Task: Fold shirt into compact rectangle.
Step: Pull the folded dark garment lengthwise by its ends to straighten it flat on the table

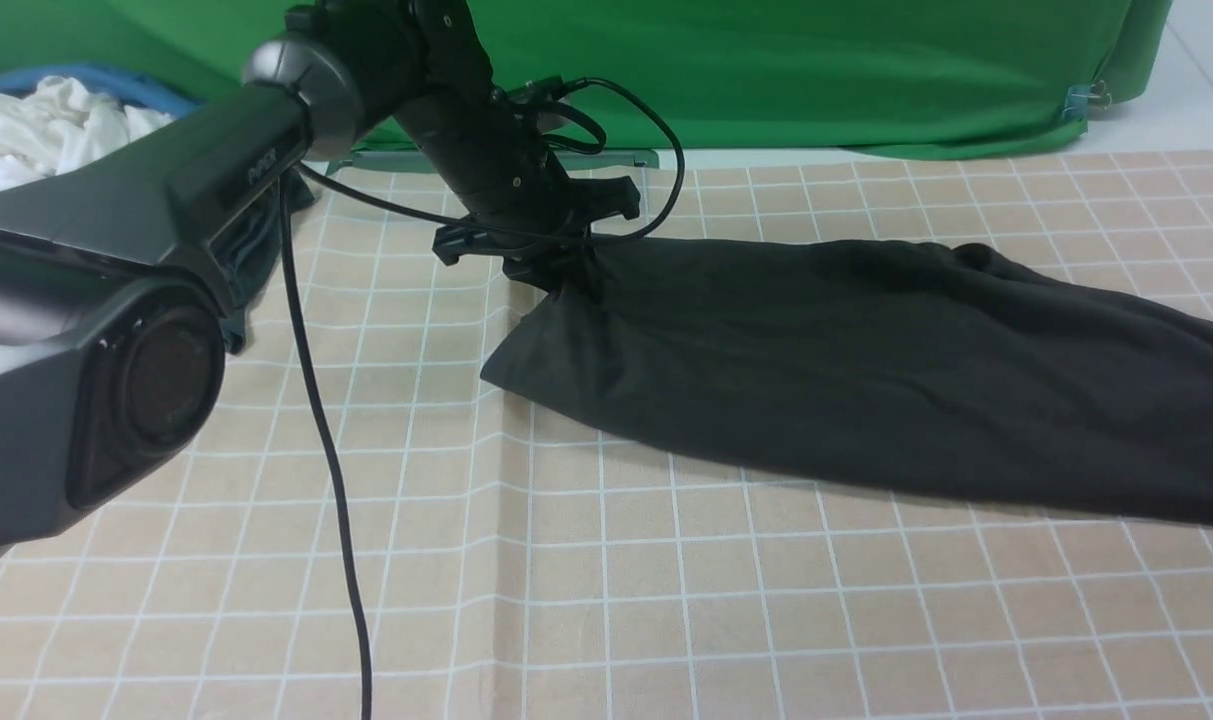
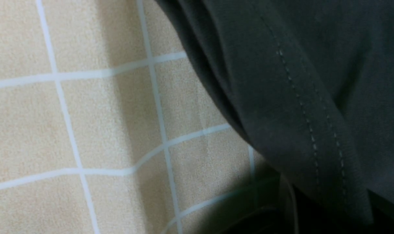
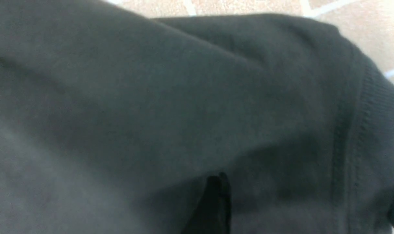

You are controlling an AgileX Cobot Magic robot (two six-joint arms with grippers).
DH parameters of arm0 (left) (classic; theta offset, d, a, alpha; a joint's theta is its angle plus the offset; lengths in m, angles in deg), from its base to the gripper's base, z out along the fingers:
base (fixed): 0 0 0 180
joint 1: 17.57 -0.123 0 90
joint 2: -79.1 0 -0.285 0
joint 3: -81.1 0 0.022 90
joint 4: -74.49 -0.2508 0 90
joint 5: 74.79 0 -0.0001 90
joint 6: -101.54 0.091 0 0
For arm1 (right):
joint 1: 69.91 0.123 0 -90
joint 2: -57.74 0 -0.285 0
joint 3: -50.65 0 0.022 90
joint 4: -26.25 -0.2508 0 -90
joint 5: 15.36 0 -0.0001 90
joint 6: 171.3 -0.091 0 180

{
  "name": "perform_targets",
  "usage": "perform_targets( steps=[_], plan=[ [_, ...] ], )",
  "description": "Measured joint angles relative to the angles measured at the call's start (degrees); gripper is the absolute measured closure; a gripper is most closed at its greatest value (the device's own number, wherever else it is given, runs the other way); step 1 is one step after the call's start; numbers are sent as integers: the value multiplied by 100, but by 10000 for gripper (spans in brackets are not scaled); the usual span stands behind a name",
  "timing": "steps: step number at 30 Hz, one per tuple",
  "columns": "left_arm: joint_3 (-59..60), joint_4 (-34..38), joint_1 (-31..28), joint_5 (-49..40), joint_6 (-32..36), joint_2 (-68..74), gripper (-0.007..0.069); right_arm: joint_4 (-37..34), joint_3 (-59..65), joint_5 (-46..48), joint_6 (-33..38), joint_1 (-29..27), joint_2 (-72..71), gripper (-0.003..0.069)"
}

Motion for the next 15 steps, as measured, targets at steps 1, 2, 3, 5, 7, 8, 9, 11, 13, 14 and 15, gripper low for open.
perform_targets(
  steps=[1,2,3,5,7,8,9,11,13,14,15],
  plan=[
    [0,0,0,0,0,0,590,0,0,0,0,0,33,-30],
    [0,0,0,0,0,0,590,0,0,-21,0,0,126,-31],
    [0,0,0,0,0,0,590,0,0,-34,0,0,179,-29],
    [0,0,0,0,0,0,590,0,0,-41,0,0,302,-15],
    [0,5,0,0,0,0,590,-50,-7,-41,0,0,377,15],
    [0,5,0,0,0,0,590,-50,-19,-41,0,0,383,46],
    [0,5,0,0,0,0,590,-50,-19,-41,6,0,389,81],
    [0,11,0,0,0,0,590,-131,-19,-41,80,0,395,175],
    [0,16,0,13,0,0,590,-160,-19,-41,128,0,395,267],
    [0,17,0,41,0,0,590,-161,-19,-71,193,7,395,424],
    [0,22,0,54,0,0,590,-154,-19,-90,193,7,401,508]
  ],
)
